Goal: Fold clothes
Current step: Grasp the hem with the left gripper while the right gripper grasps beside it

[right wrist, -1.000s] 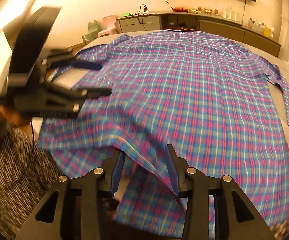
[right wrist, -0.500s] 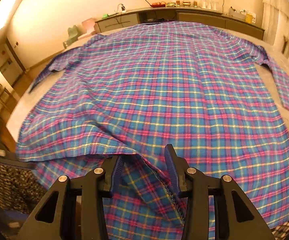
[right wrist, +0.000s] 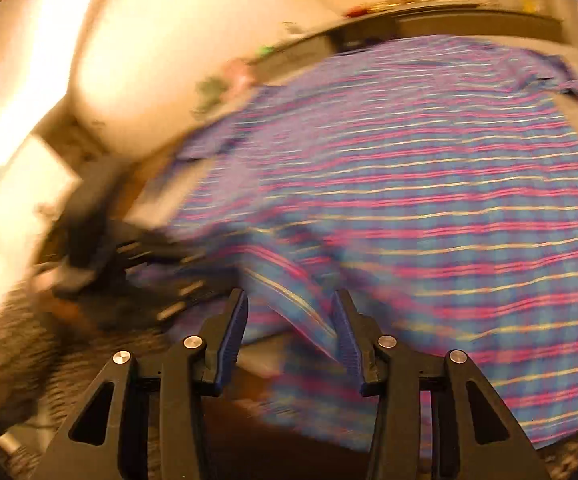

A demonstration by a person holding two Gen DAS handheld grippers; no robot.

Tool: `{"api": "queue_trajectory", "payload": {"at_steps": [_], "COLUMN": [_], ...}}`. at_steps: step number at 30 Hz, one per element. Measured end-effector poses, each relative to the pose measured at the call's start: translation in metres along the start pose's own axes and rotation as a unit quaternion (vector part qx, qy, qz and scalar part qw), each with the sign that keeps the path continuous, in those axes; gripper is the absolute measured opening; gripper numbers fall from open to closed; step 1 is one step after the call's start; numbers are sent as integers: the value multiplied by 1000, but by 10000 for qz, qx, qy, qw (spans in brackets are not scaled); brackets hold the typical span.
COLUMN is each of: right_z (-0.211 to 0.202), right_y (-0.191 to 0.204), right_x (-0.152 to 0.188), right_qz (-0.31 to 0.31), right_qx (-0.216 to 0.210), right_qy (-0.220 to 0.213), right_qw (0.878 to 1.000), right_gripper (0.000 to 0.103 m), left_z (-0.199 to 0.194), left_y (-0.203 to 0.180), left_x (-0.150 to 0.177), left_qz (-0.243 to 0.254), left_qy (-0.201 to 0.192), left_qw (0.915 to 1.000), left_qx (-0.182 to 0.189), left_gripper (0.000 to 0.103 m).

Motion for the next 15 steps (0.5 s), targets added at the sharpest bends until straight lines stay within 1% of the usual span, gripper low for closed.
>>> {"api": "queue_trajectory", "payload": {"at_steps": [1, 3, 4, 6, 7, 8, 11, 12, 13, 14, 15], "right_z": [7, 19, 27, 42, 45, 48, 56, 59, 61, 64, 60], "right_y": [9, 26, 29, 31, 29, 27, 19, 14, 9, 3, -2], "right_x": [4, 11, 14, 20, 19, 18, 10, 7, 4, 1, -1], "right_qz": [-15, -46, -79, -135, -120, -99, 29, 259, 514, 769, 1081], "right_qx": [-278, -834, -798, -596, -481, -368, -79, -168, -278, -388, -676], "right_qy": [107, 320, 453, 704, 705, 689, 552, 423, 287, 151, -112], "right_qw": [9996, 9960, 9957, 9956, 9963, 9969, 9984, 9986, 9979, 9962, 9918], "right_gripper": [51, 57, 58, 58, 58, 61, 62, 62, 62, 58, 43], "left_z": [0, -1, -2, -4, -4, -3, 0, 1, 2, 3, 5], "left_y": [5, 7, 7, 7, 7, 9, 13, 12, 12, 14, 16], "left_x": [-2, -6, -8, -9, -8, -6, 0, 0, 0, -1, -2], "left_qz": [-174, -307, -319, -311, -320, -331, -303, -267, -252, -288, -335], "left_qy": [34, 56, 58, 60, 62, 62, 76, 83, 88, 101, 122], "left_qw": [9998, 9994, 9994, 9995, 9994, 9994, 9995, 9996, 9996, 9995, 9993], "left_qx": [85, 118, 107, 77, 82, 95, 105, 97, 85, 103, 135], "left_gripper": [11, 11, 11, 11, 11, 11, 11, 6, 5, 5, 5]}}
Point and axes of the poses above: each gripper's, at about its wrist camera, not at the fingertips, and z roughly the way its jaws point, y to its left, x to its underside, the point moved 5 cm from there along z, roughly the way its jaws point, and after that the axes turned 15 degrees about -z, right-handed, at the moved point
